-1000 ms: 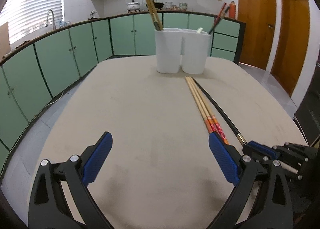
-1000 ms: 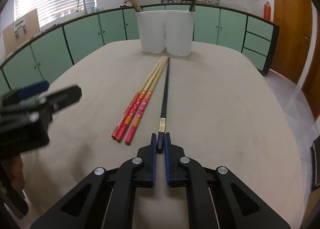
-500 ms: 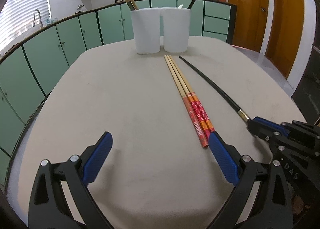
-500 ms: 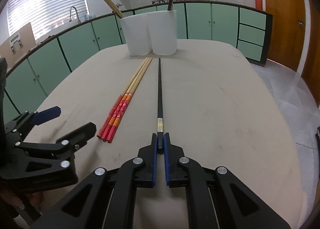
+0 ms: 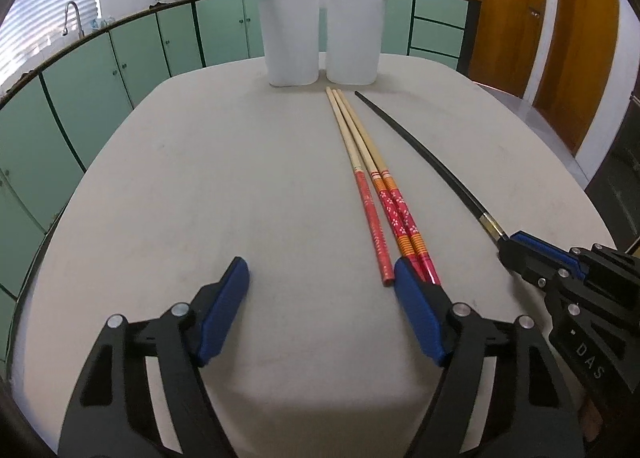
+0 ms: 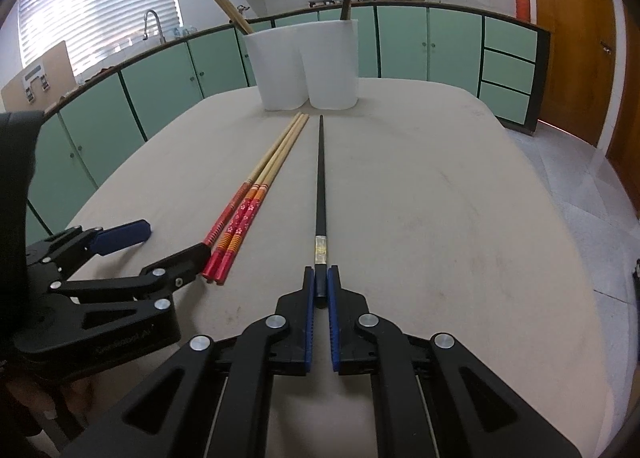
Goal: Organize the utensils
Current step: 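Grasp a black chopstick with the right tool while the left tool grasps a red-patterned one, then lift both chopsticks and carry them above the white holder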
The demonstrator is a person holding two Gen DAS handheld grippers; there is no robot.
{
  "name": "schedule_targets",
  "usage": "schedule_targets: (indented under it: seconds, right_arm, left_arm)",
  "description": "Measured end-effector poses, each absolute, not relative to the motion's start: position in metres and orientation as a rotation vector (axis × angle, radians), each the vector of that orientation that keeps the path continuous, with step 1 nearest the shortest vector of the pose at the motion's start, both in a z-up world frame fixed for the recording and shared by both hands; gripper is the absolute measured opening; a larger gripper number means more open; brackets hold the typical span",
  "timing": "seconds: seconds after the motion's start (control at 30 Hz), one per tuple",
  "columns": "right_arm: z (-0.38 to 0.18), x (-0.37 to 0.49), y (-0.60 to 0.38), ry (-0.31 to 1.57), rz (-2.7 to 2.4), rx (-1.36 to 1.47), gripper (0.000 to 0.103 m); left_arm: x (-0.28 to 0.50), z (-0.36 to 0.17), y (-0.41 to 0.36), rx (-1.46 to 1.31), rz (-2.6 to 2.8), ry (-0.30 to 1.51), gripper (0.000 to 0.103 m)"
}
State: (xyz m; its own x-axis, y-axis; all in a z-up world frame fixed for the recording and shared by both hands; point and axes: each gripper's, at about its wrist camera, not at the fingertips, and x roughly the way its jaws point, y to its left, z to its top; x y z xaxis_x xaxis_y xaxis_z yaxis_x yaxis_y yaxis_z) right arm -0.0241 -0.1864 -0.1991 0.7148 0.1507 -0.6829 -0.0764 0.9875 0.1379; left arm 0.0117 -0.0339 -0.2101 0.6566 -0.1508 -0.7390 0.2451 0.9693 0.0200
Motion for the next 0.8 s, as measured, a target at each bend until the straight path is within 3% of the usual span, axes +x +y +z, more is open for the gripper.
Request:
schedule_targets:
  seconds: [0.27, 0.43, 0.57, 0.8]
  right_arm:
    - [-0.199, -0.023, -0.184, 0.771, 0.119, 0.083, 0.007]
    - [-0.200, -0.022, -0.177, 0.769, 0.099, 0.034, 0.007]
    - [-0.199, -0.021, -0.179, 0.774, 0.106, 0.050, 0.007]
    - [-0.185, -0.023, -0.188, 0.757, 0.129, 0.057, 0.006]
  left_arm:
    - [0.009, -0.209, -0.036, 0.108, -0.253, 0.805, 0.037]
    - [0.009, -0.209, -0.043, 0.111, -0.265, 0.799, 0.027]
    - [0.008, -0.209, -0.045, 0.086, -0.293, 0.796, 0.005]
    - [0.007, -0.196, -0.033, 0.044, -0.309, 0.790, 0.005]
